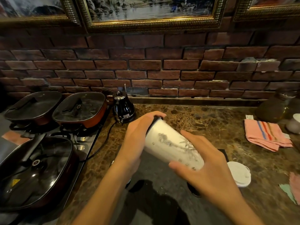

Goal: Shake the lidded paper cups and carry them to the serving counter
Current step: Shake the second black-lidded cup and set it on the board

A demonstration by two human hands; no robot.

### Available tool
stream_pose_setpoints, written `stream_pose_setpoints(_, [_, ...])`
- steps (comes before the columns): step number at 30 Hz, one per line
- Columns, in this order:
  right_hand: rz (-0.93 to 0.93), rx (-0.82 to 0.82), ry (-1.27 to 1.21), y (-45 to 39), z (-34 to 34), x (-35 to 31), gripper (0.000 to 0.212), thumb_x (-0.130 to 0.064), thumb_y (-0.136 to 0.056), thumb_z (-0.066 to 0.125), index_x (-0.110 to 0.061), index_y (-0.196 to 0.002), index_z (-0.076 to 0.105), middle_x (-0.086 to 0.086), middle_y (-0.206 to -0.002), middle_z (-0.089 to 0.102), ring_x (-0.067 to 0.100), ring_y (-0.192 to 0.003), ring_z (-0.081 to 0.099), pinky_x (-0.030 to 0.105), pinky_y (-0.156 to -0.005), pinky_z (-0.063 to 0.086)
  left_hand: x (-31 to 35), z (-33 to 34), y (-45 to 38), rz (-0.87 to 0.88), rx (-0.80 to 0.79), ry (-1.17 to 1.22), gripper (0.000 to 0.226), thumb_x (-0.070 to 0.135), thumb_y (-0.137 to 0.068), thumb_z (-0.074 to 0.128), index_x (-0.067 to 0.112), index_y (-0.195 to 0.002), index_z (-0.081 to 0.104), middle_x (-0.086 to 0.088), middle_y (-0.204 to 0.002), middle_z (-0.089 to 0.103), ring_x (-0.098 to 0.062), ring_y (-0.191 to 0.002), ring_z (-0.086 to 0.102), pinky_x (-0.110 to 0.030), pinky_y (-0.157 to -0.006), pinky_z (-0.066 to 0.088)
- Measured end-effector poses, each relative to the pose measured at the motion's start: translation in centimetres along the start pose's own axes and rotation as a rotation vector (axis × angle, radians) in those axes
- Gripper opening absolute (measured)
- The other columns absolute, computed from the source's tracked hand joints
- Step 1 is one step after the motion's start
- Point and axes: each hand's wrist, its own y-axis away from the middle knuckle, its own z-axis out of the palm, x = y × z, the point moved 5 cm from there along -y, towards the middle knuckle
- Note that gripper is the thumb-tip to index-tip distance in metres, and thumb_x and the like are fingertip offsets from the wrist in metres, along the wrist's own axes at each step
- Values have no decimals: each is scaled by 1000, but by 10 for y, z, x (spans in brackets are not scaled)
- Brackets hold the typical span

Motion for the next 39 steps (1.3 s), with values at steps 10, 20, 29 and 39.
stream_pose_setpoints(10, [-21, -21, 94, 3, 5, -4, 68, -57, -70, 74, -53, -130, 43, -33, -122, 46, -9, -113, 51, 9, -78, 50, 0, -1, -2, -2, 41, -56, 28, 32, -99, 50, 25, -95, 77, 2, -96, 77, -19, -86, 72, -32, -66, 55])
stream_pose_setpoints(20, [482, -190, -823, 7, 20, 15, 40, -49, -75, 68, -30, -111, 71, 12, -102, 74, 28, -72, 71, 25, -42, 46, 3, 1, 1, 81, -114, -93, 39, 47, -95, 46, 25, -114, 72, -6, -106, 75, -32, -97, 72, -50, -84, 56])
stream_pose_setpoints(29, [-36, 46, 68, 16, 20, -3, 72, -56, -69, 75, -46, -133, 44, -30, -124, 51, -12, -112, 50, 4, -74, 48, 4, -3, 0, 68, -115, -143, 40, 55, -88, 50, 30, -107, 74, -8, -107, 74, -33, -100, 70, -63, -94, 51])
stream_pose_setpoints(39, [120, 96, -448, 6, 9, 0, 62, -60, -67, 61, -47, -126, 50, -32, -117, 57, -10, -111, 56, 7, -74, 51, -5, -9, 2, -49, -136, 33, 48, 42, -69, 71, 23, -113, 70, -15, -111, 70, -35, -91, 70, -45, -72, 54])
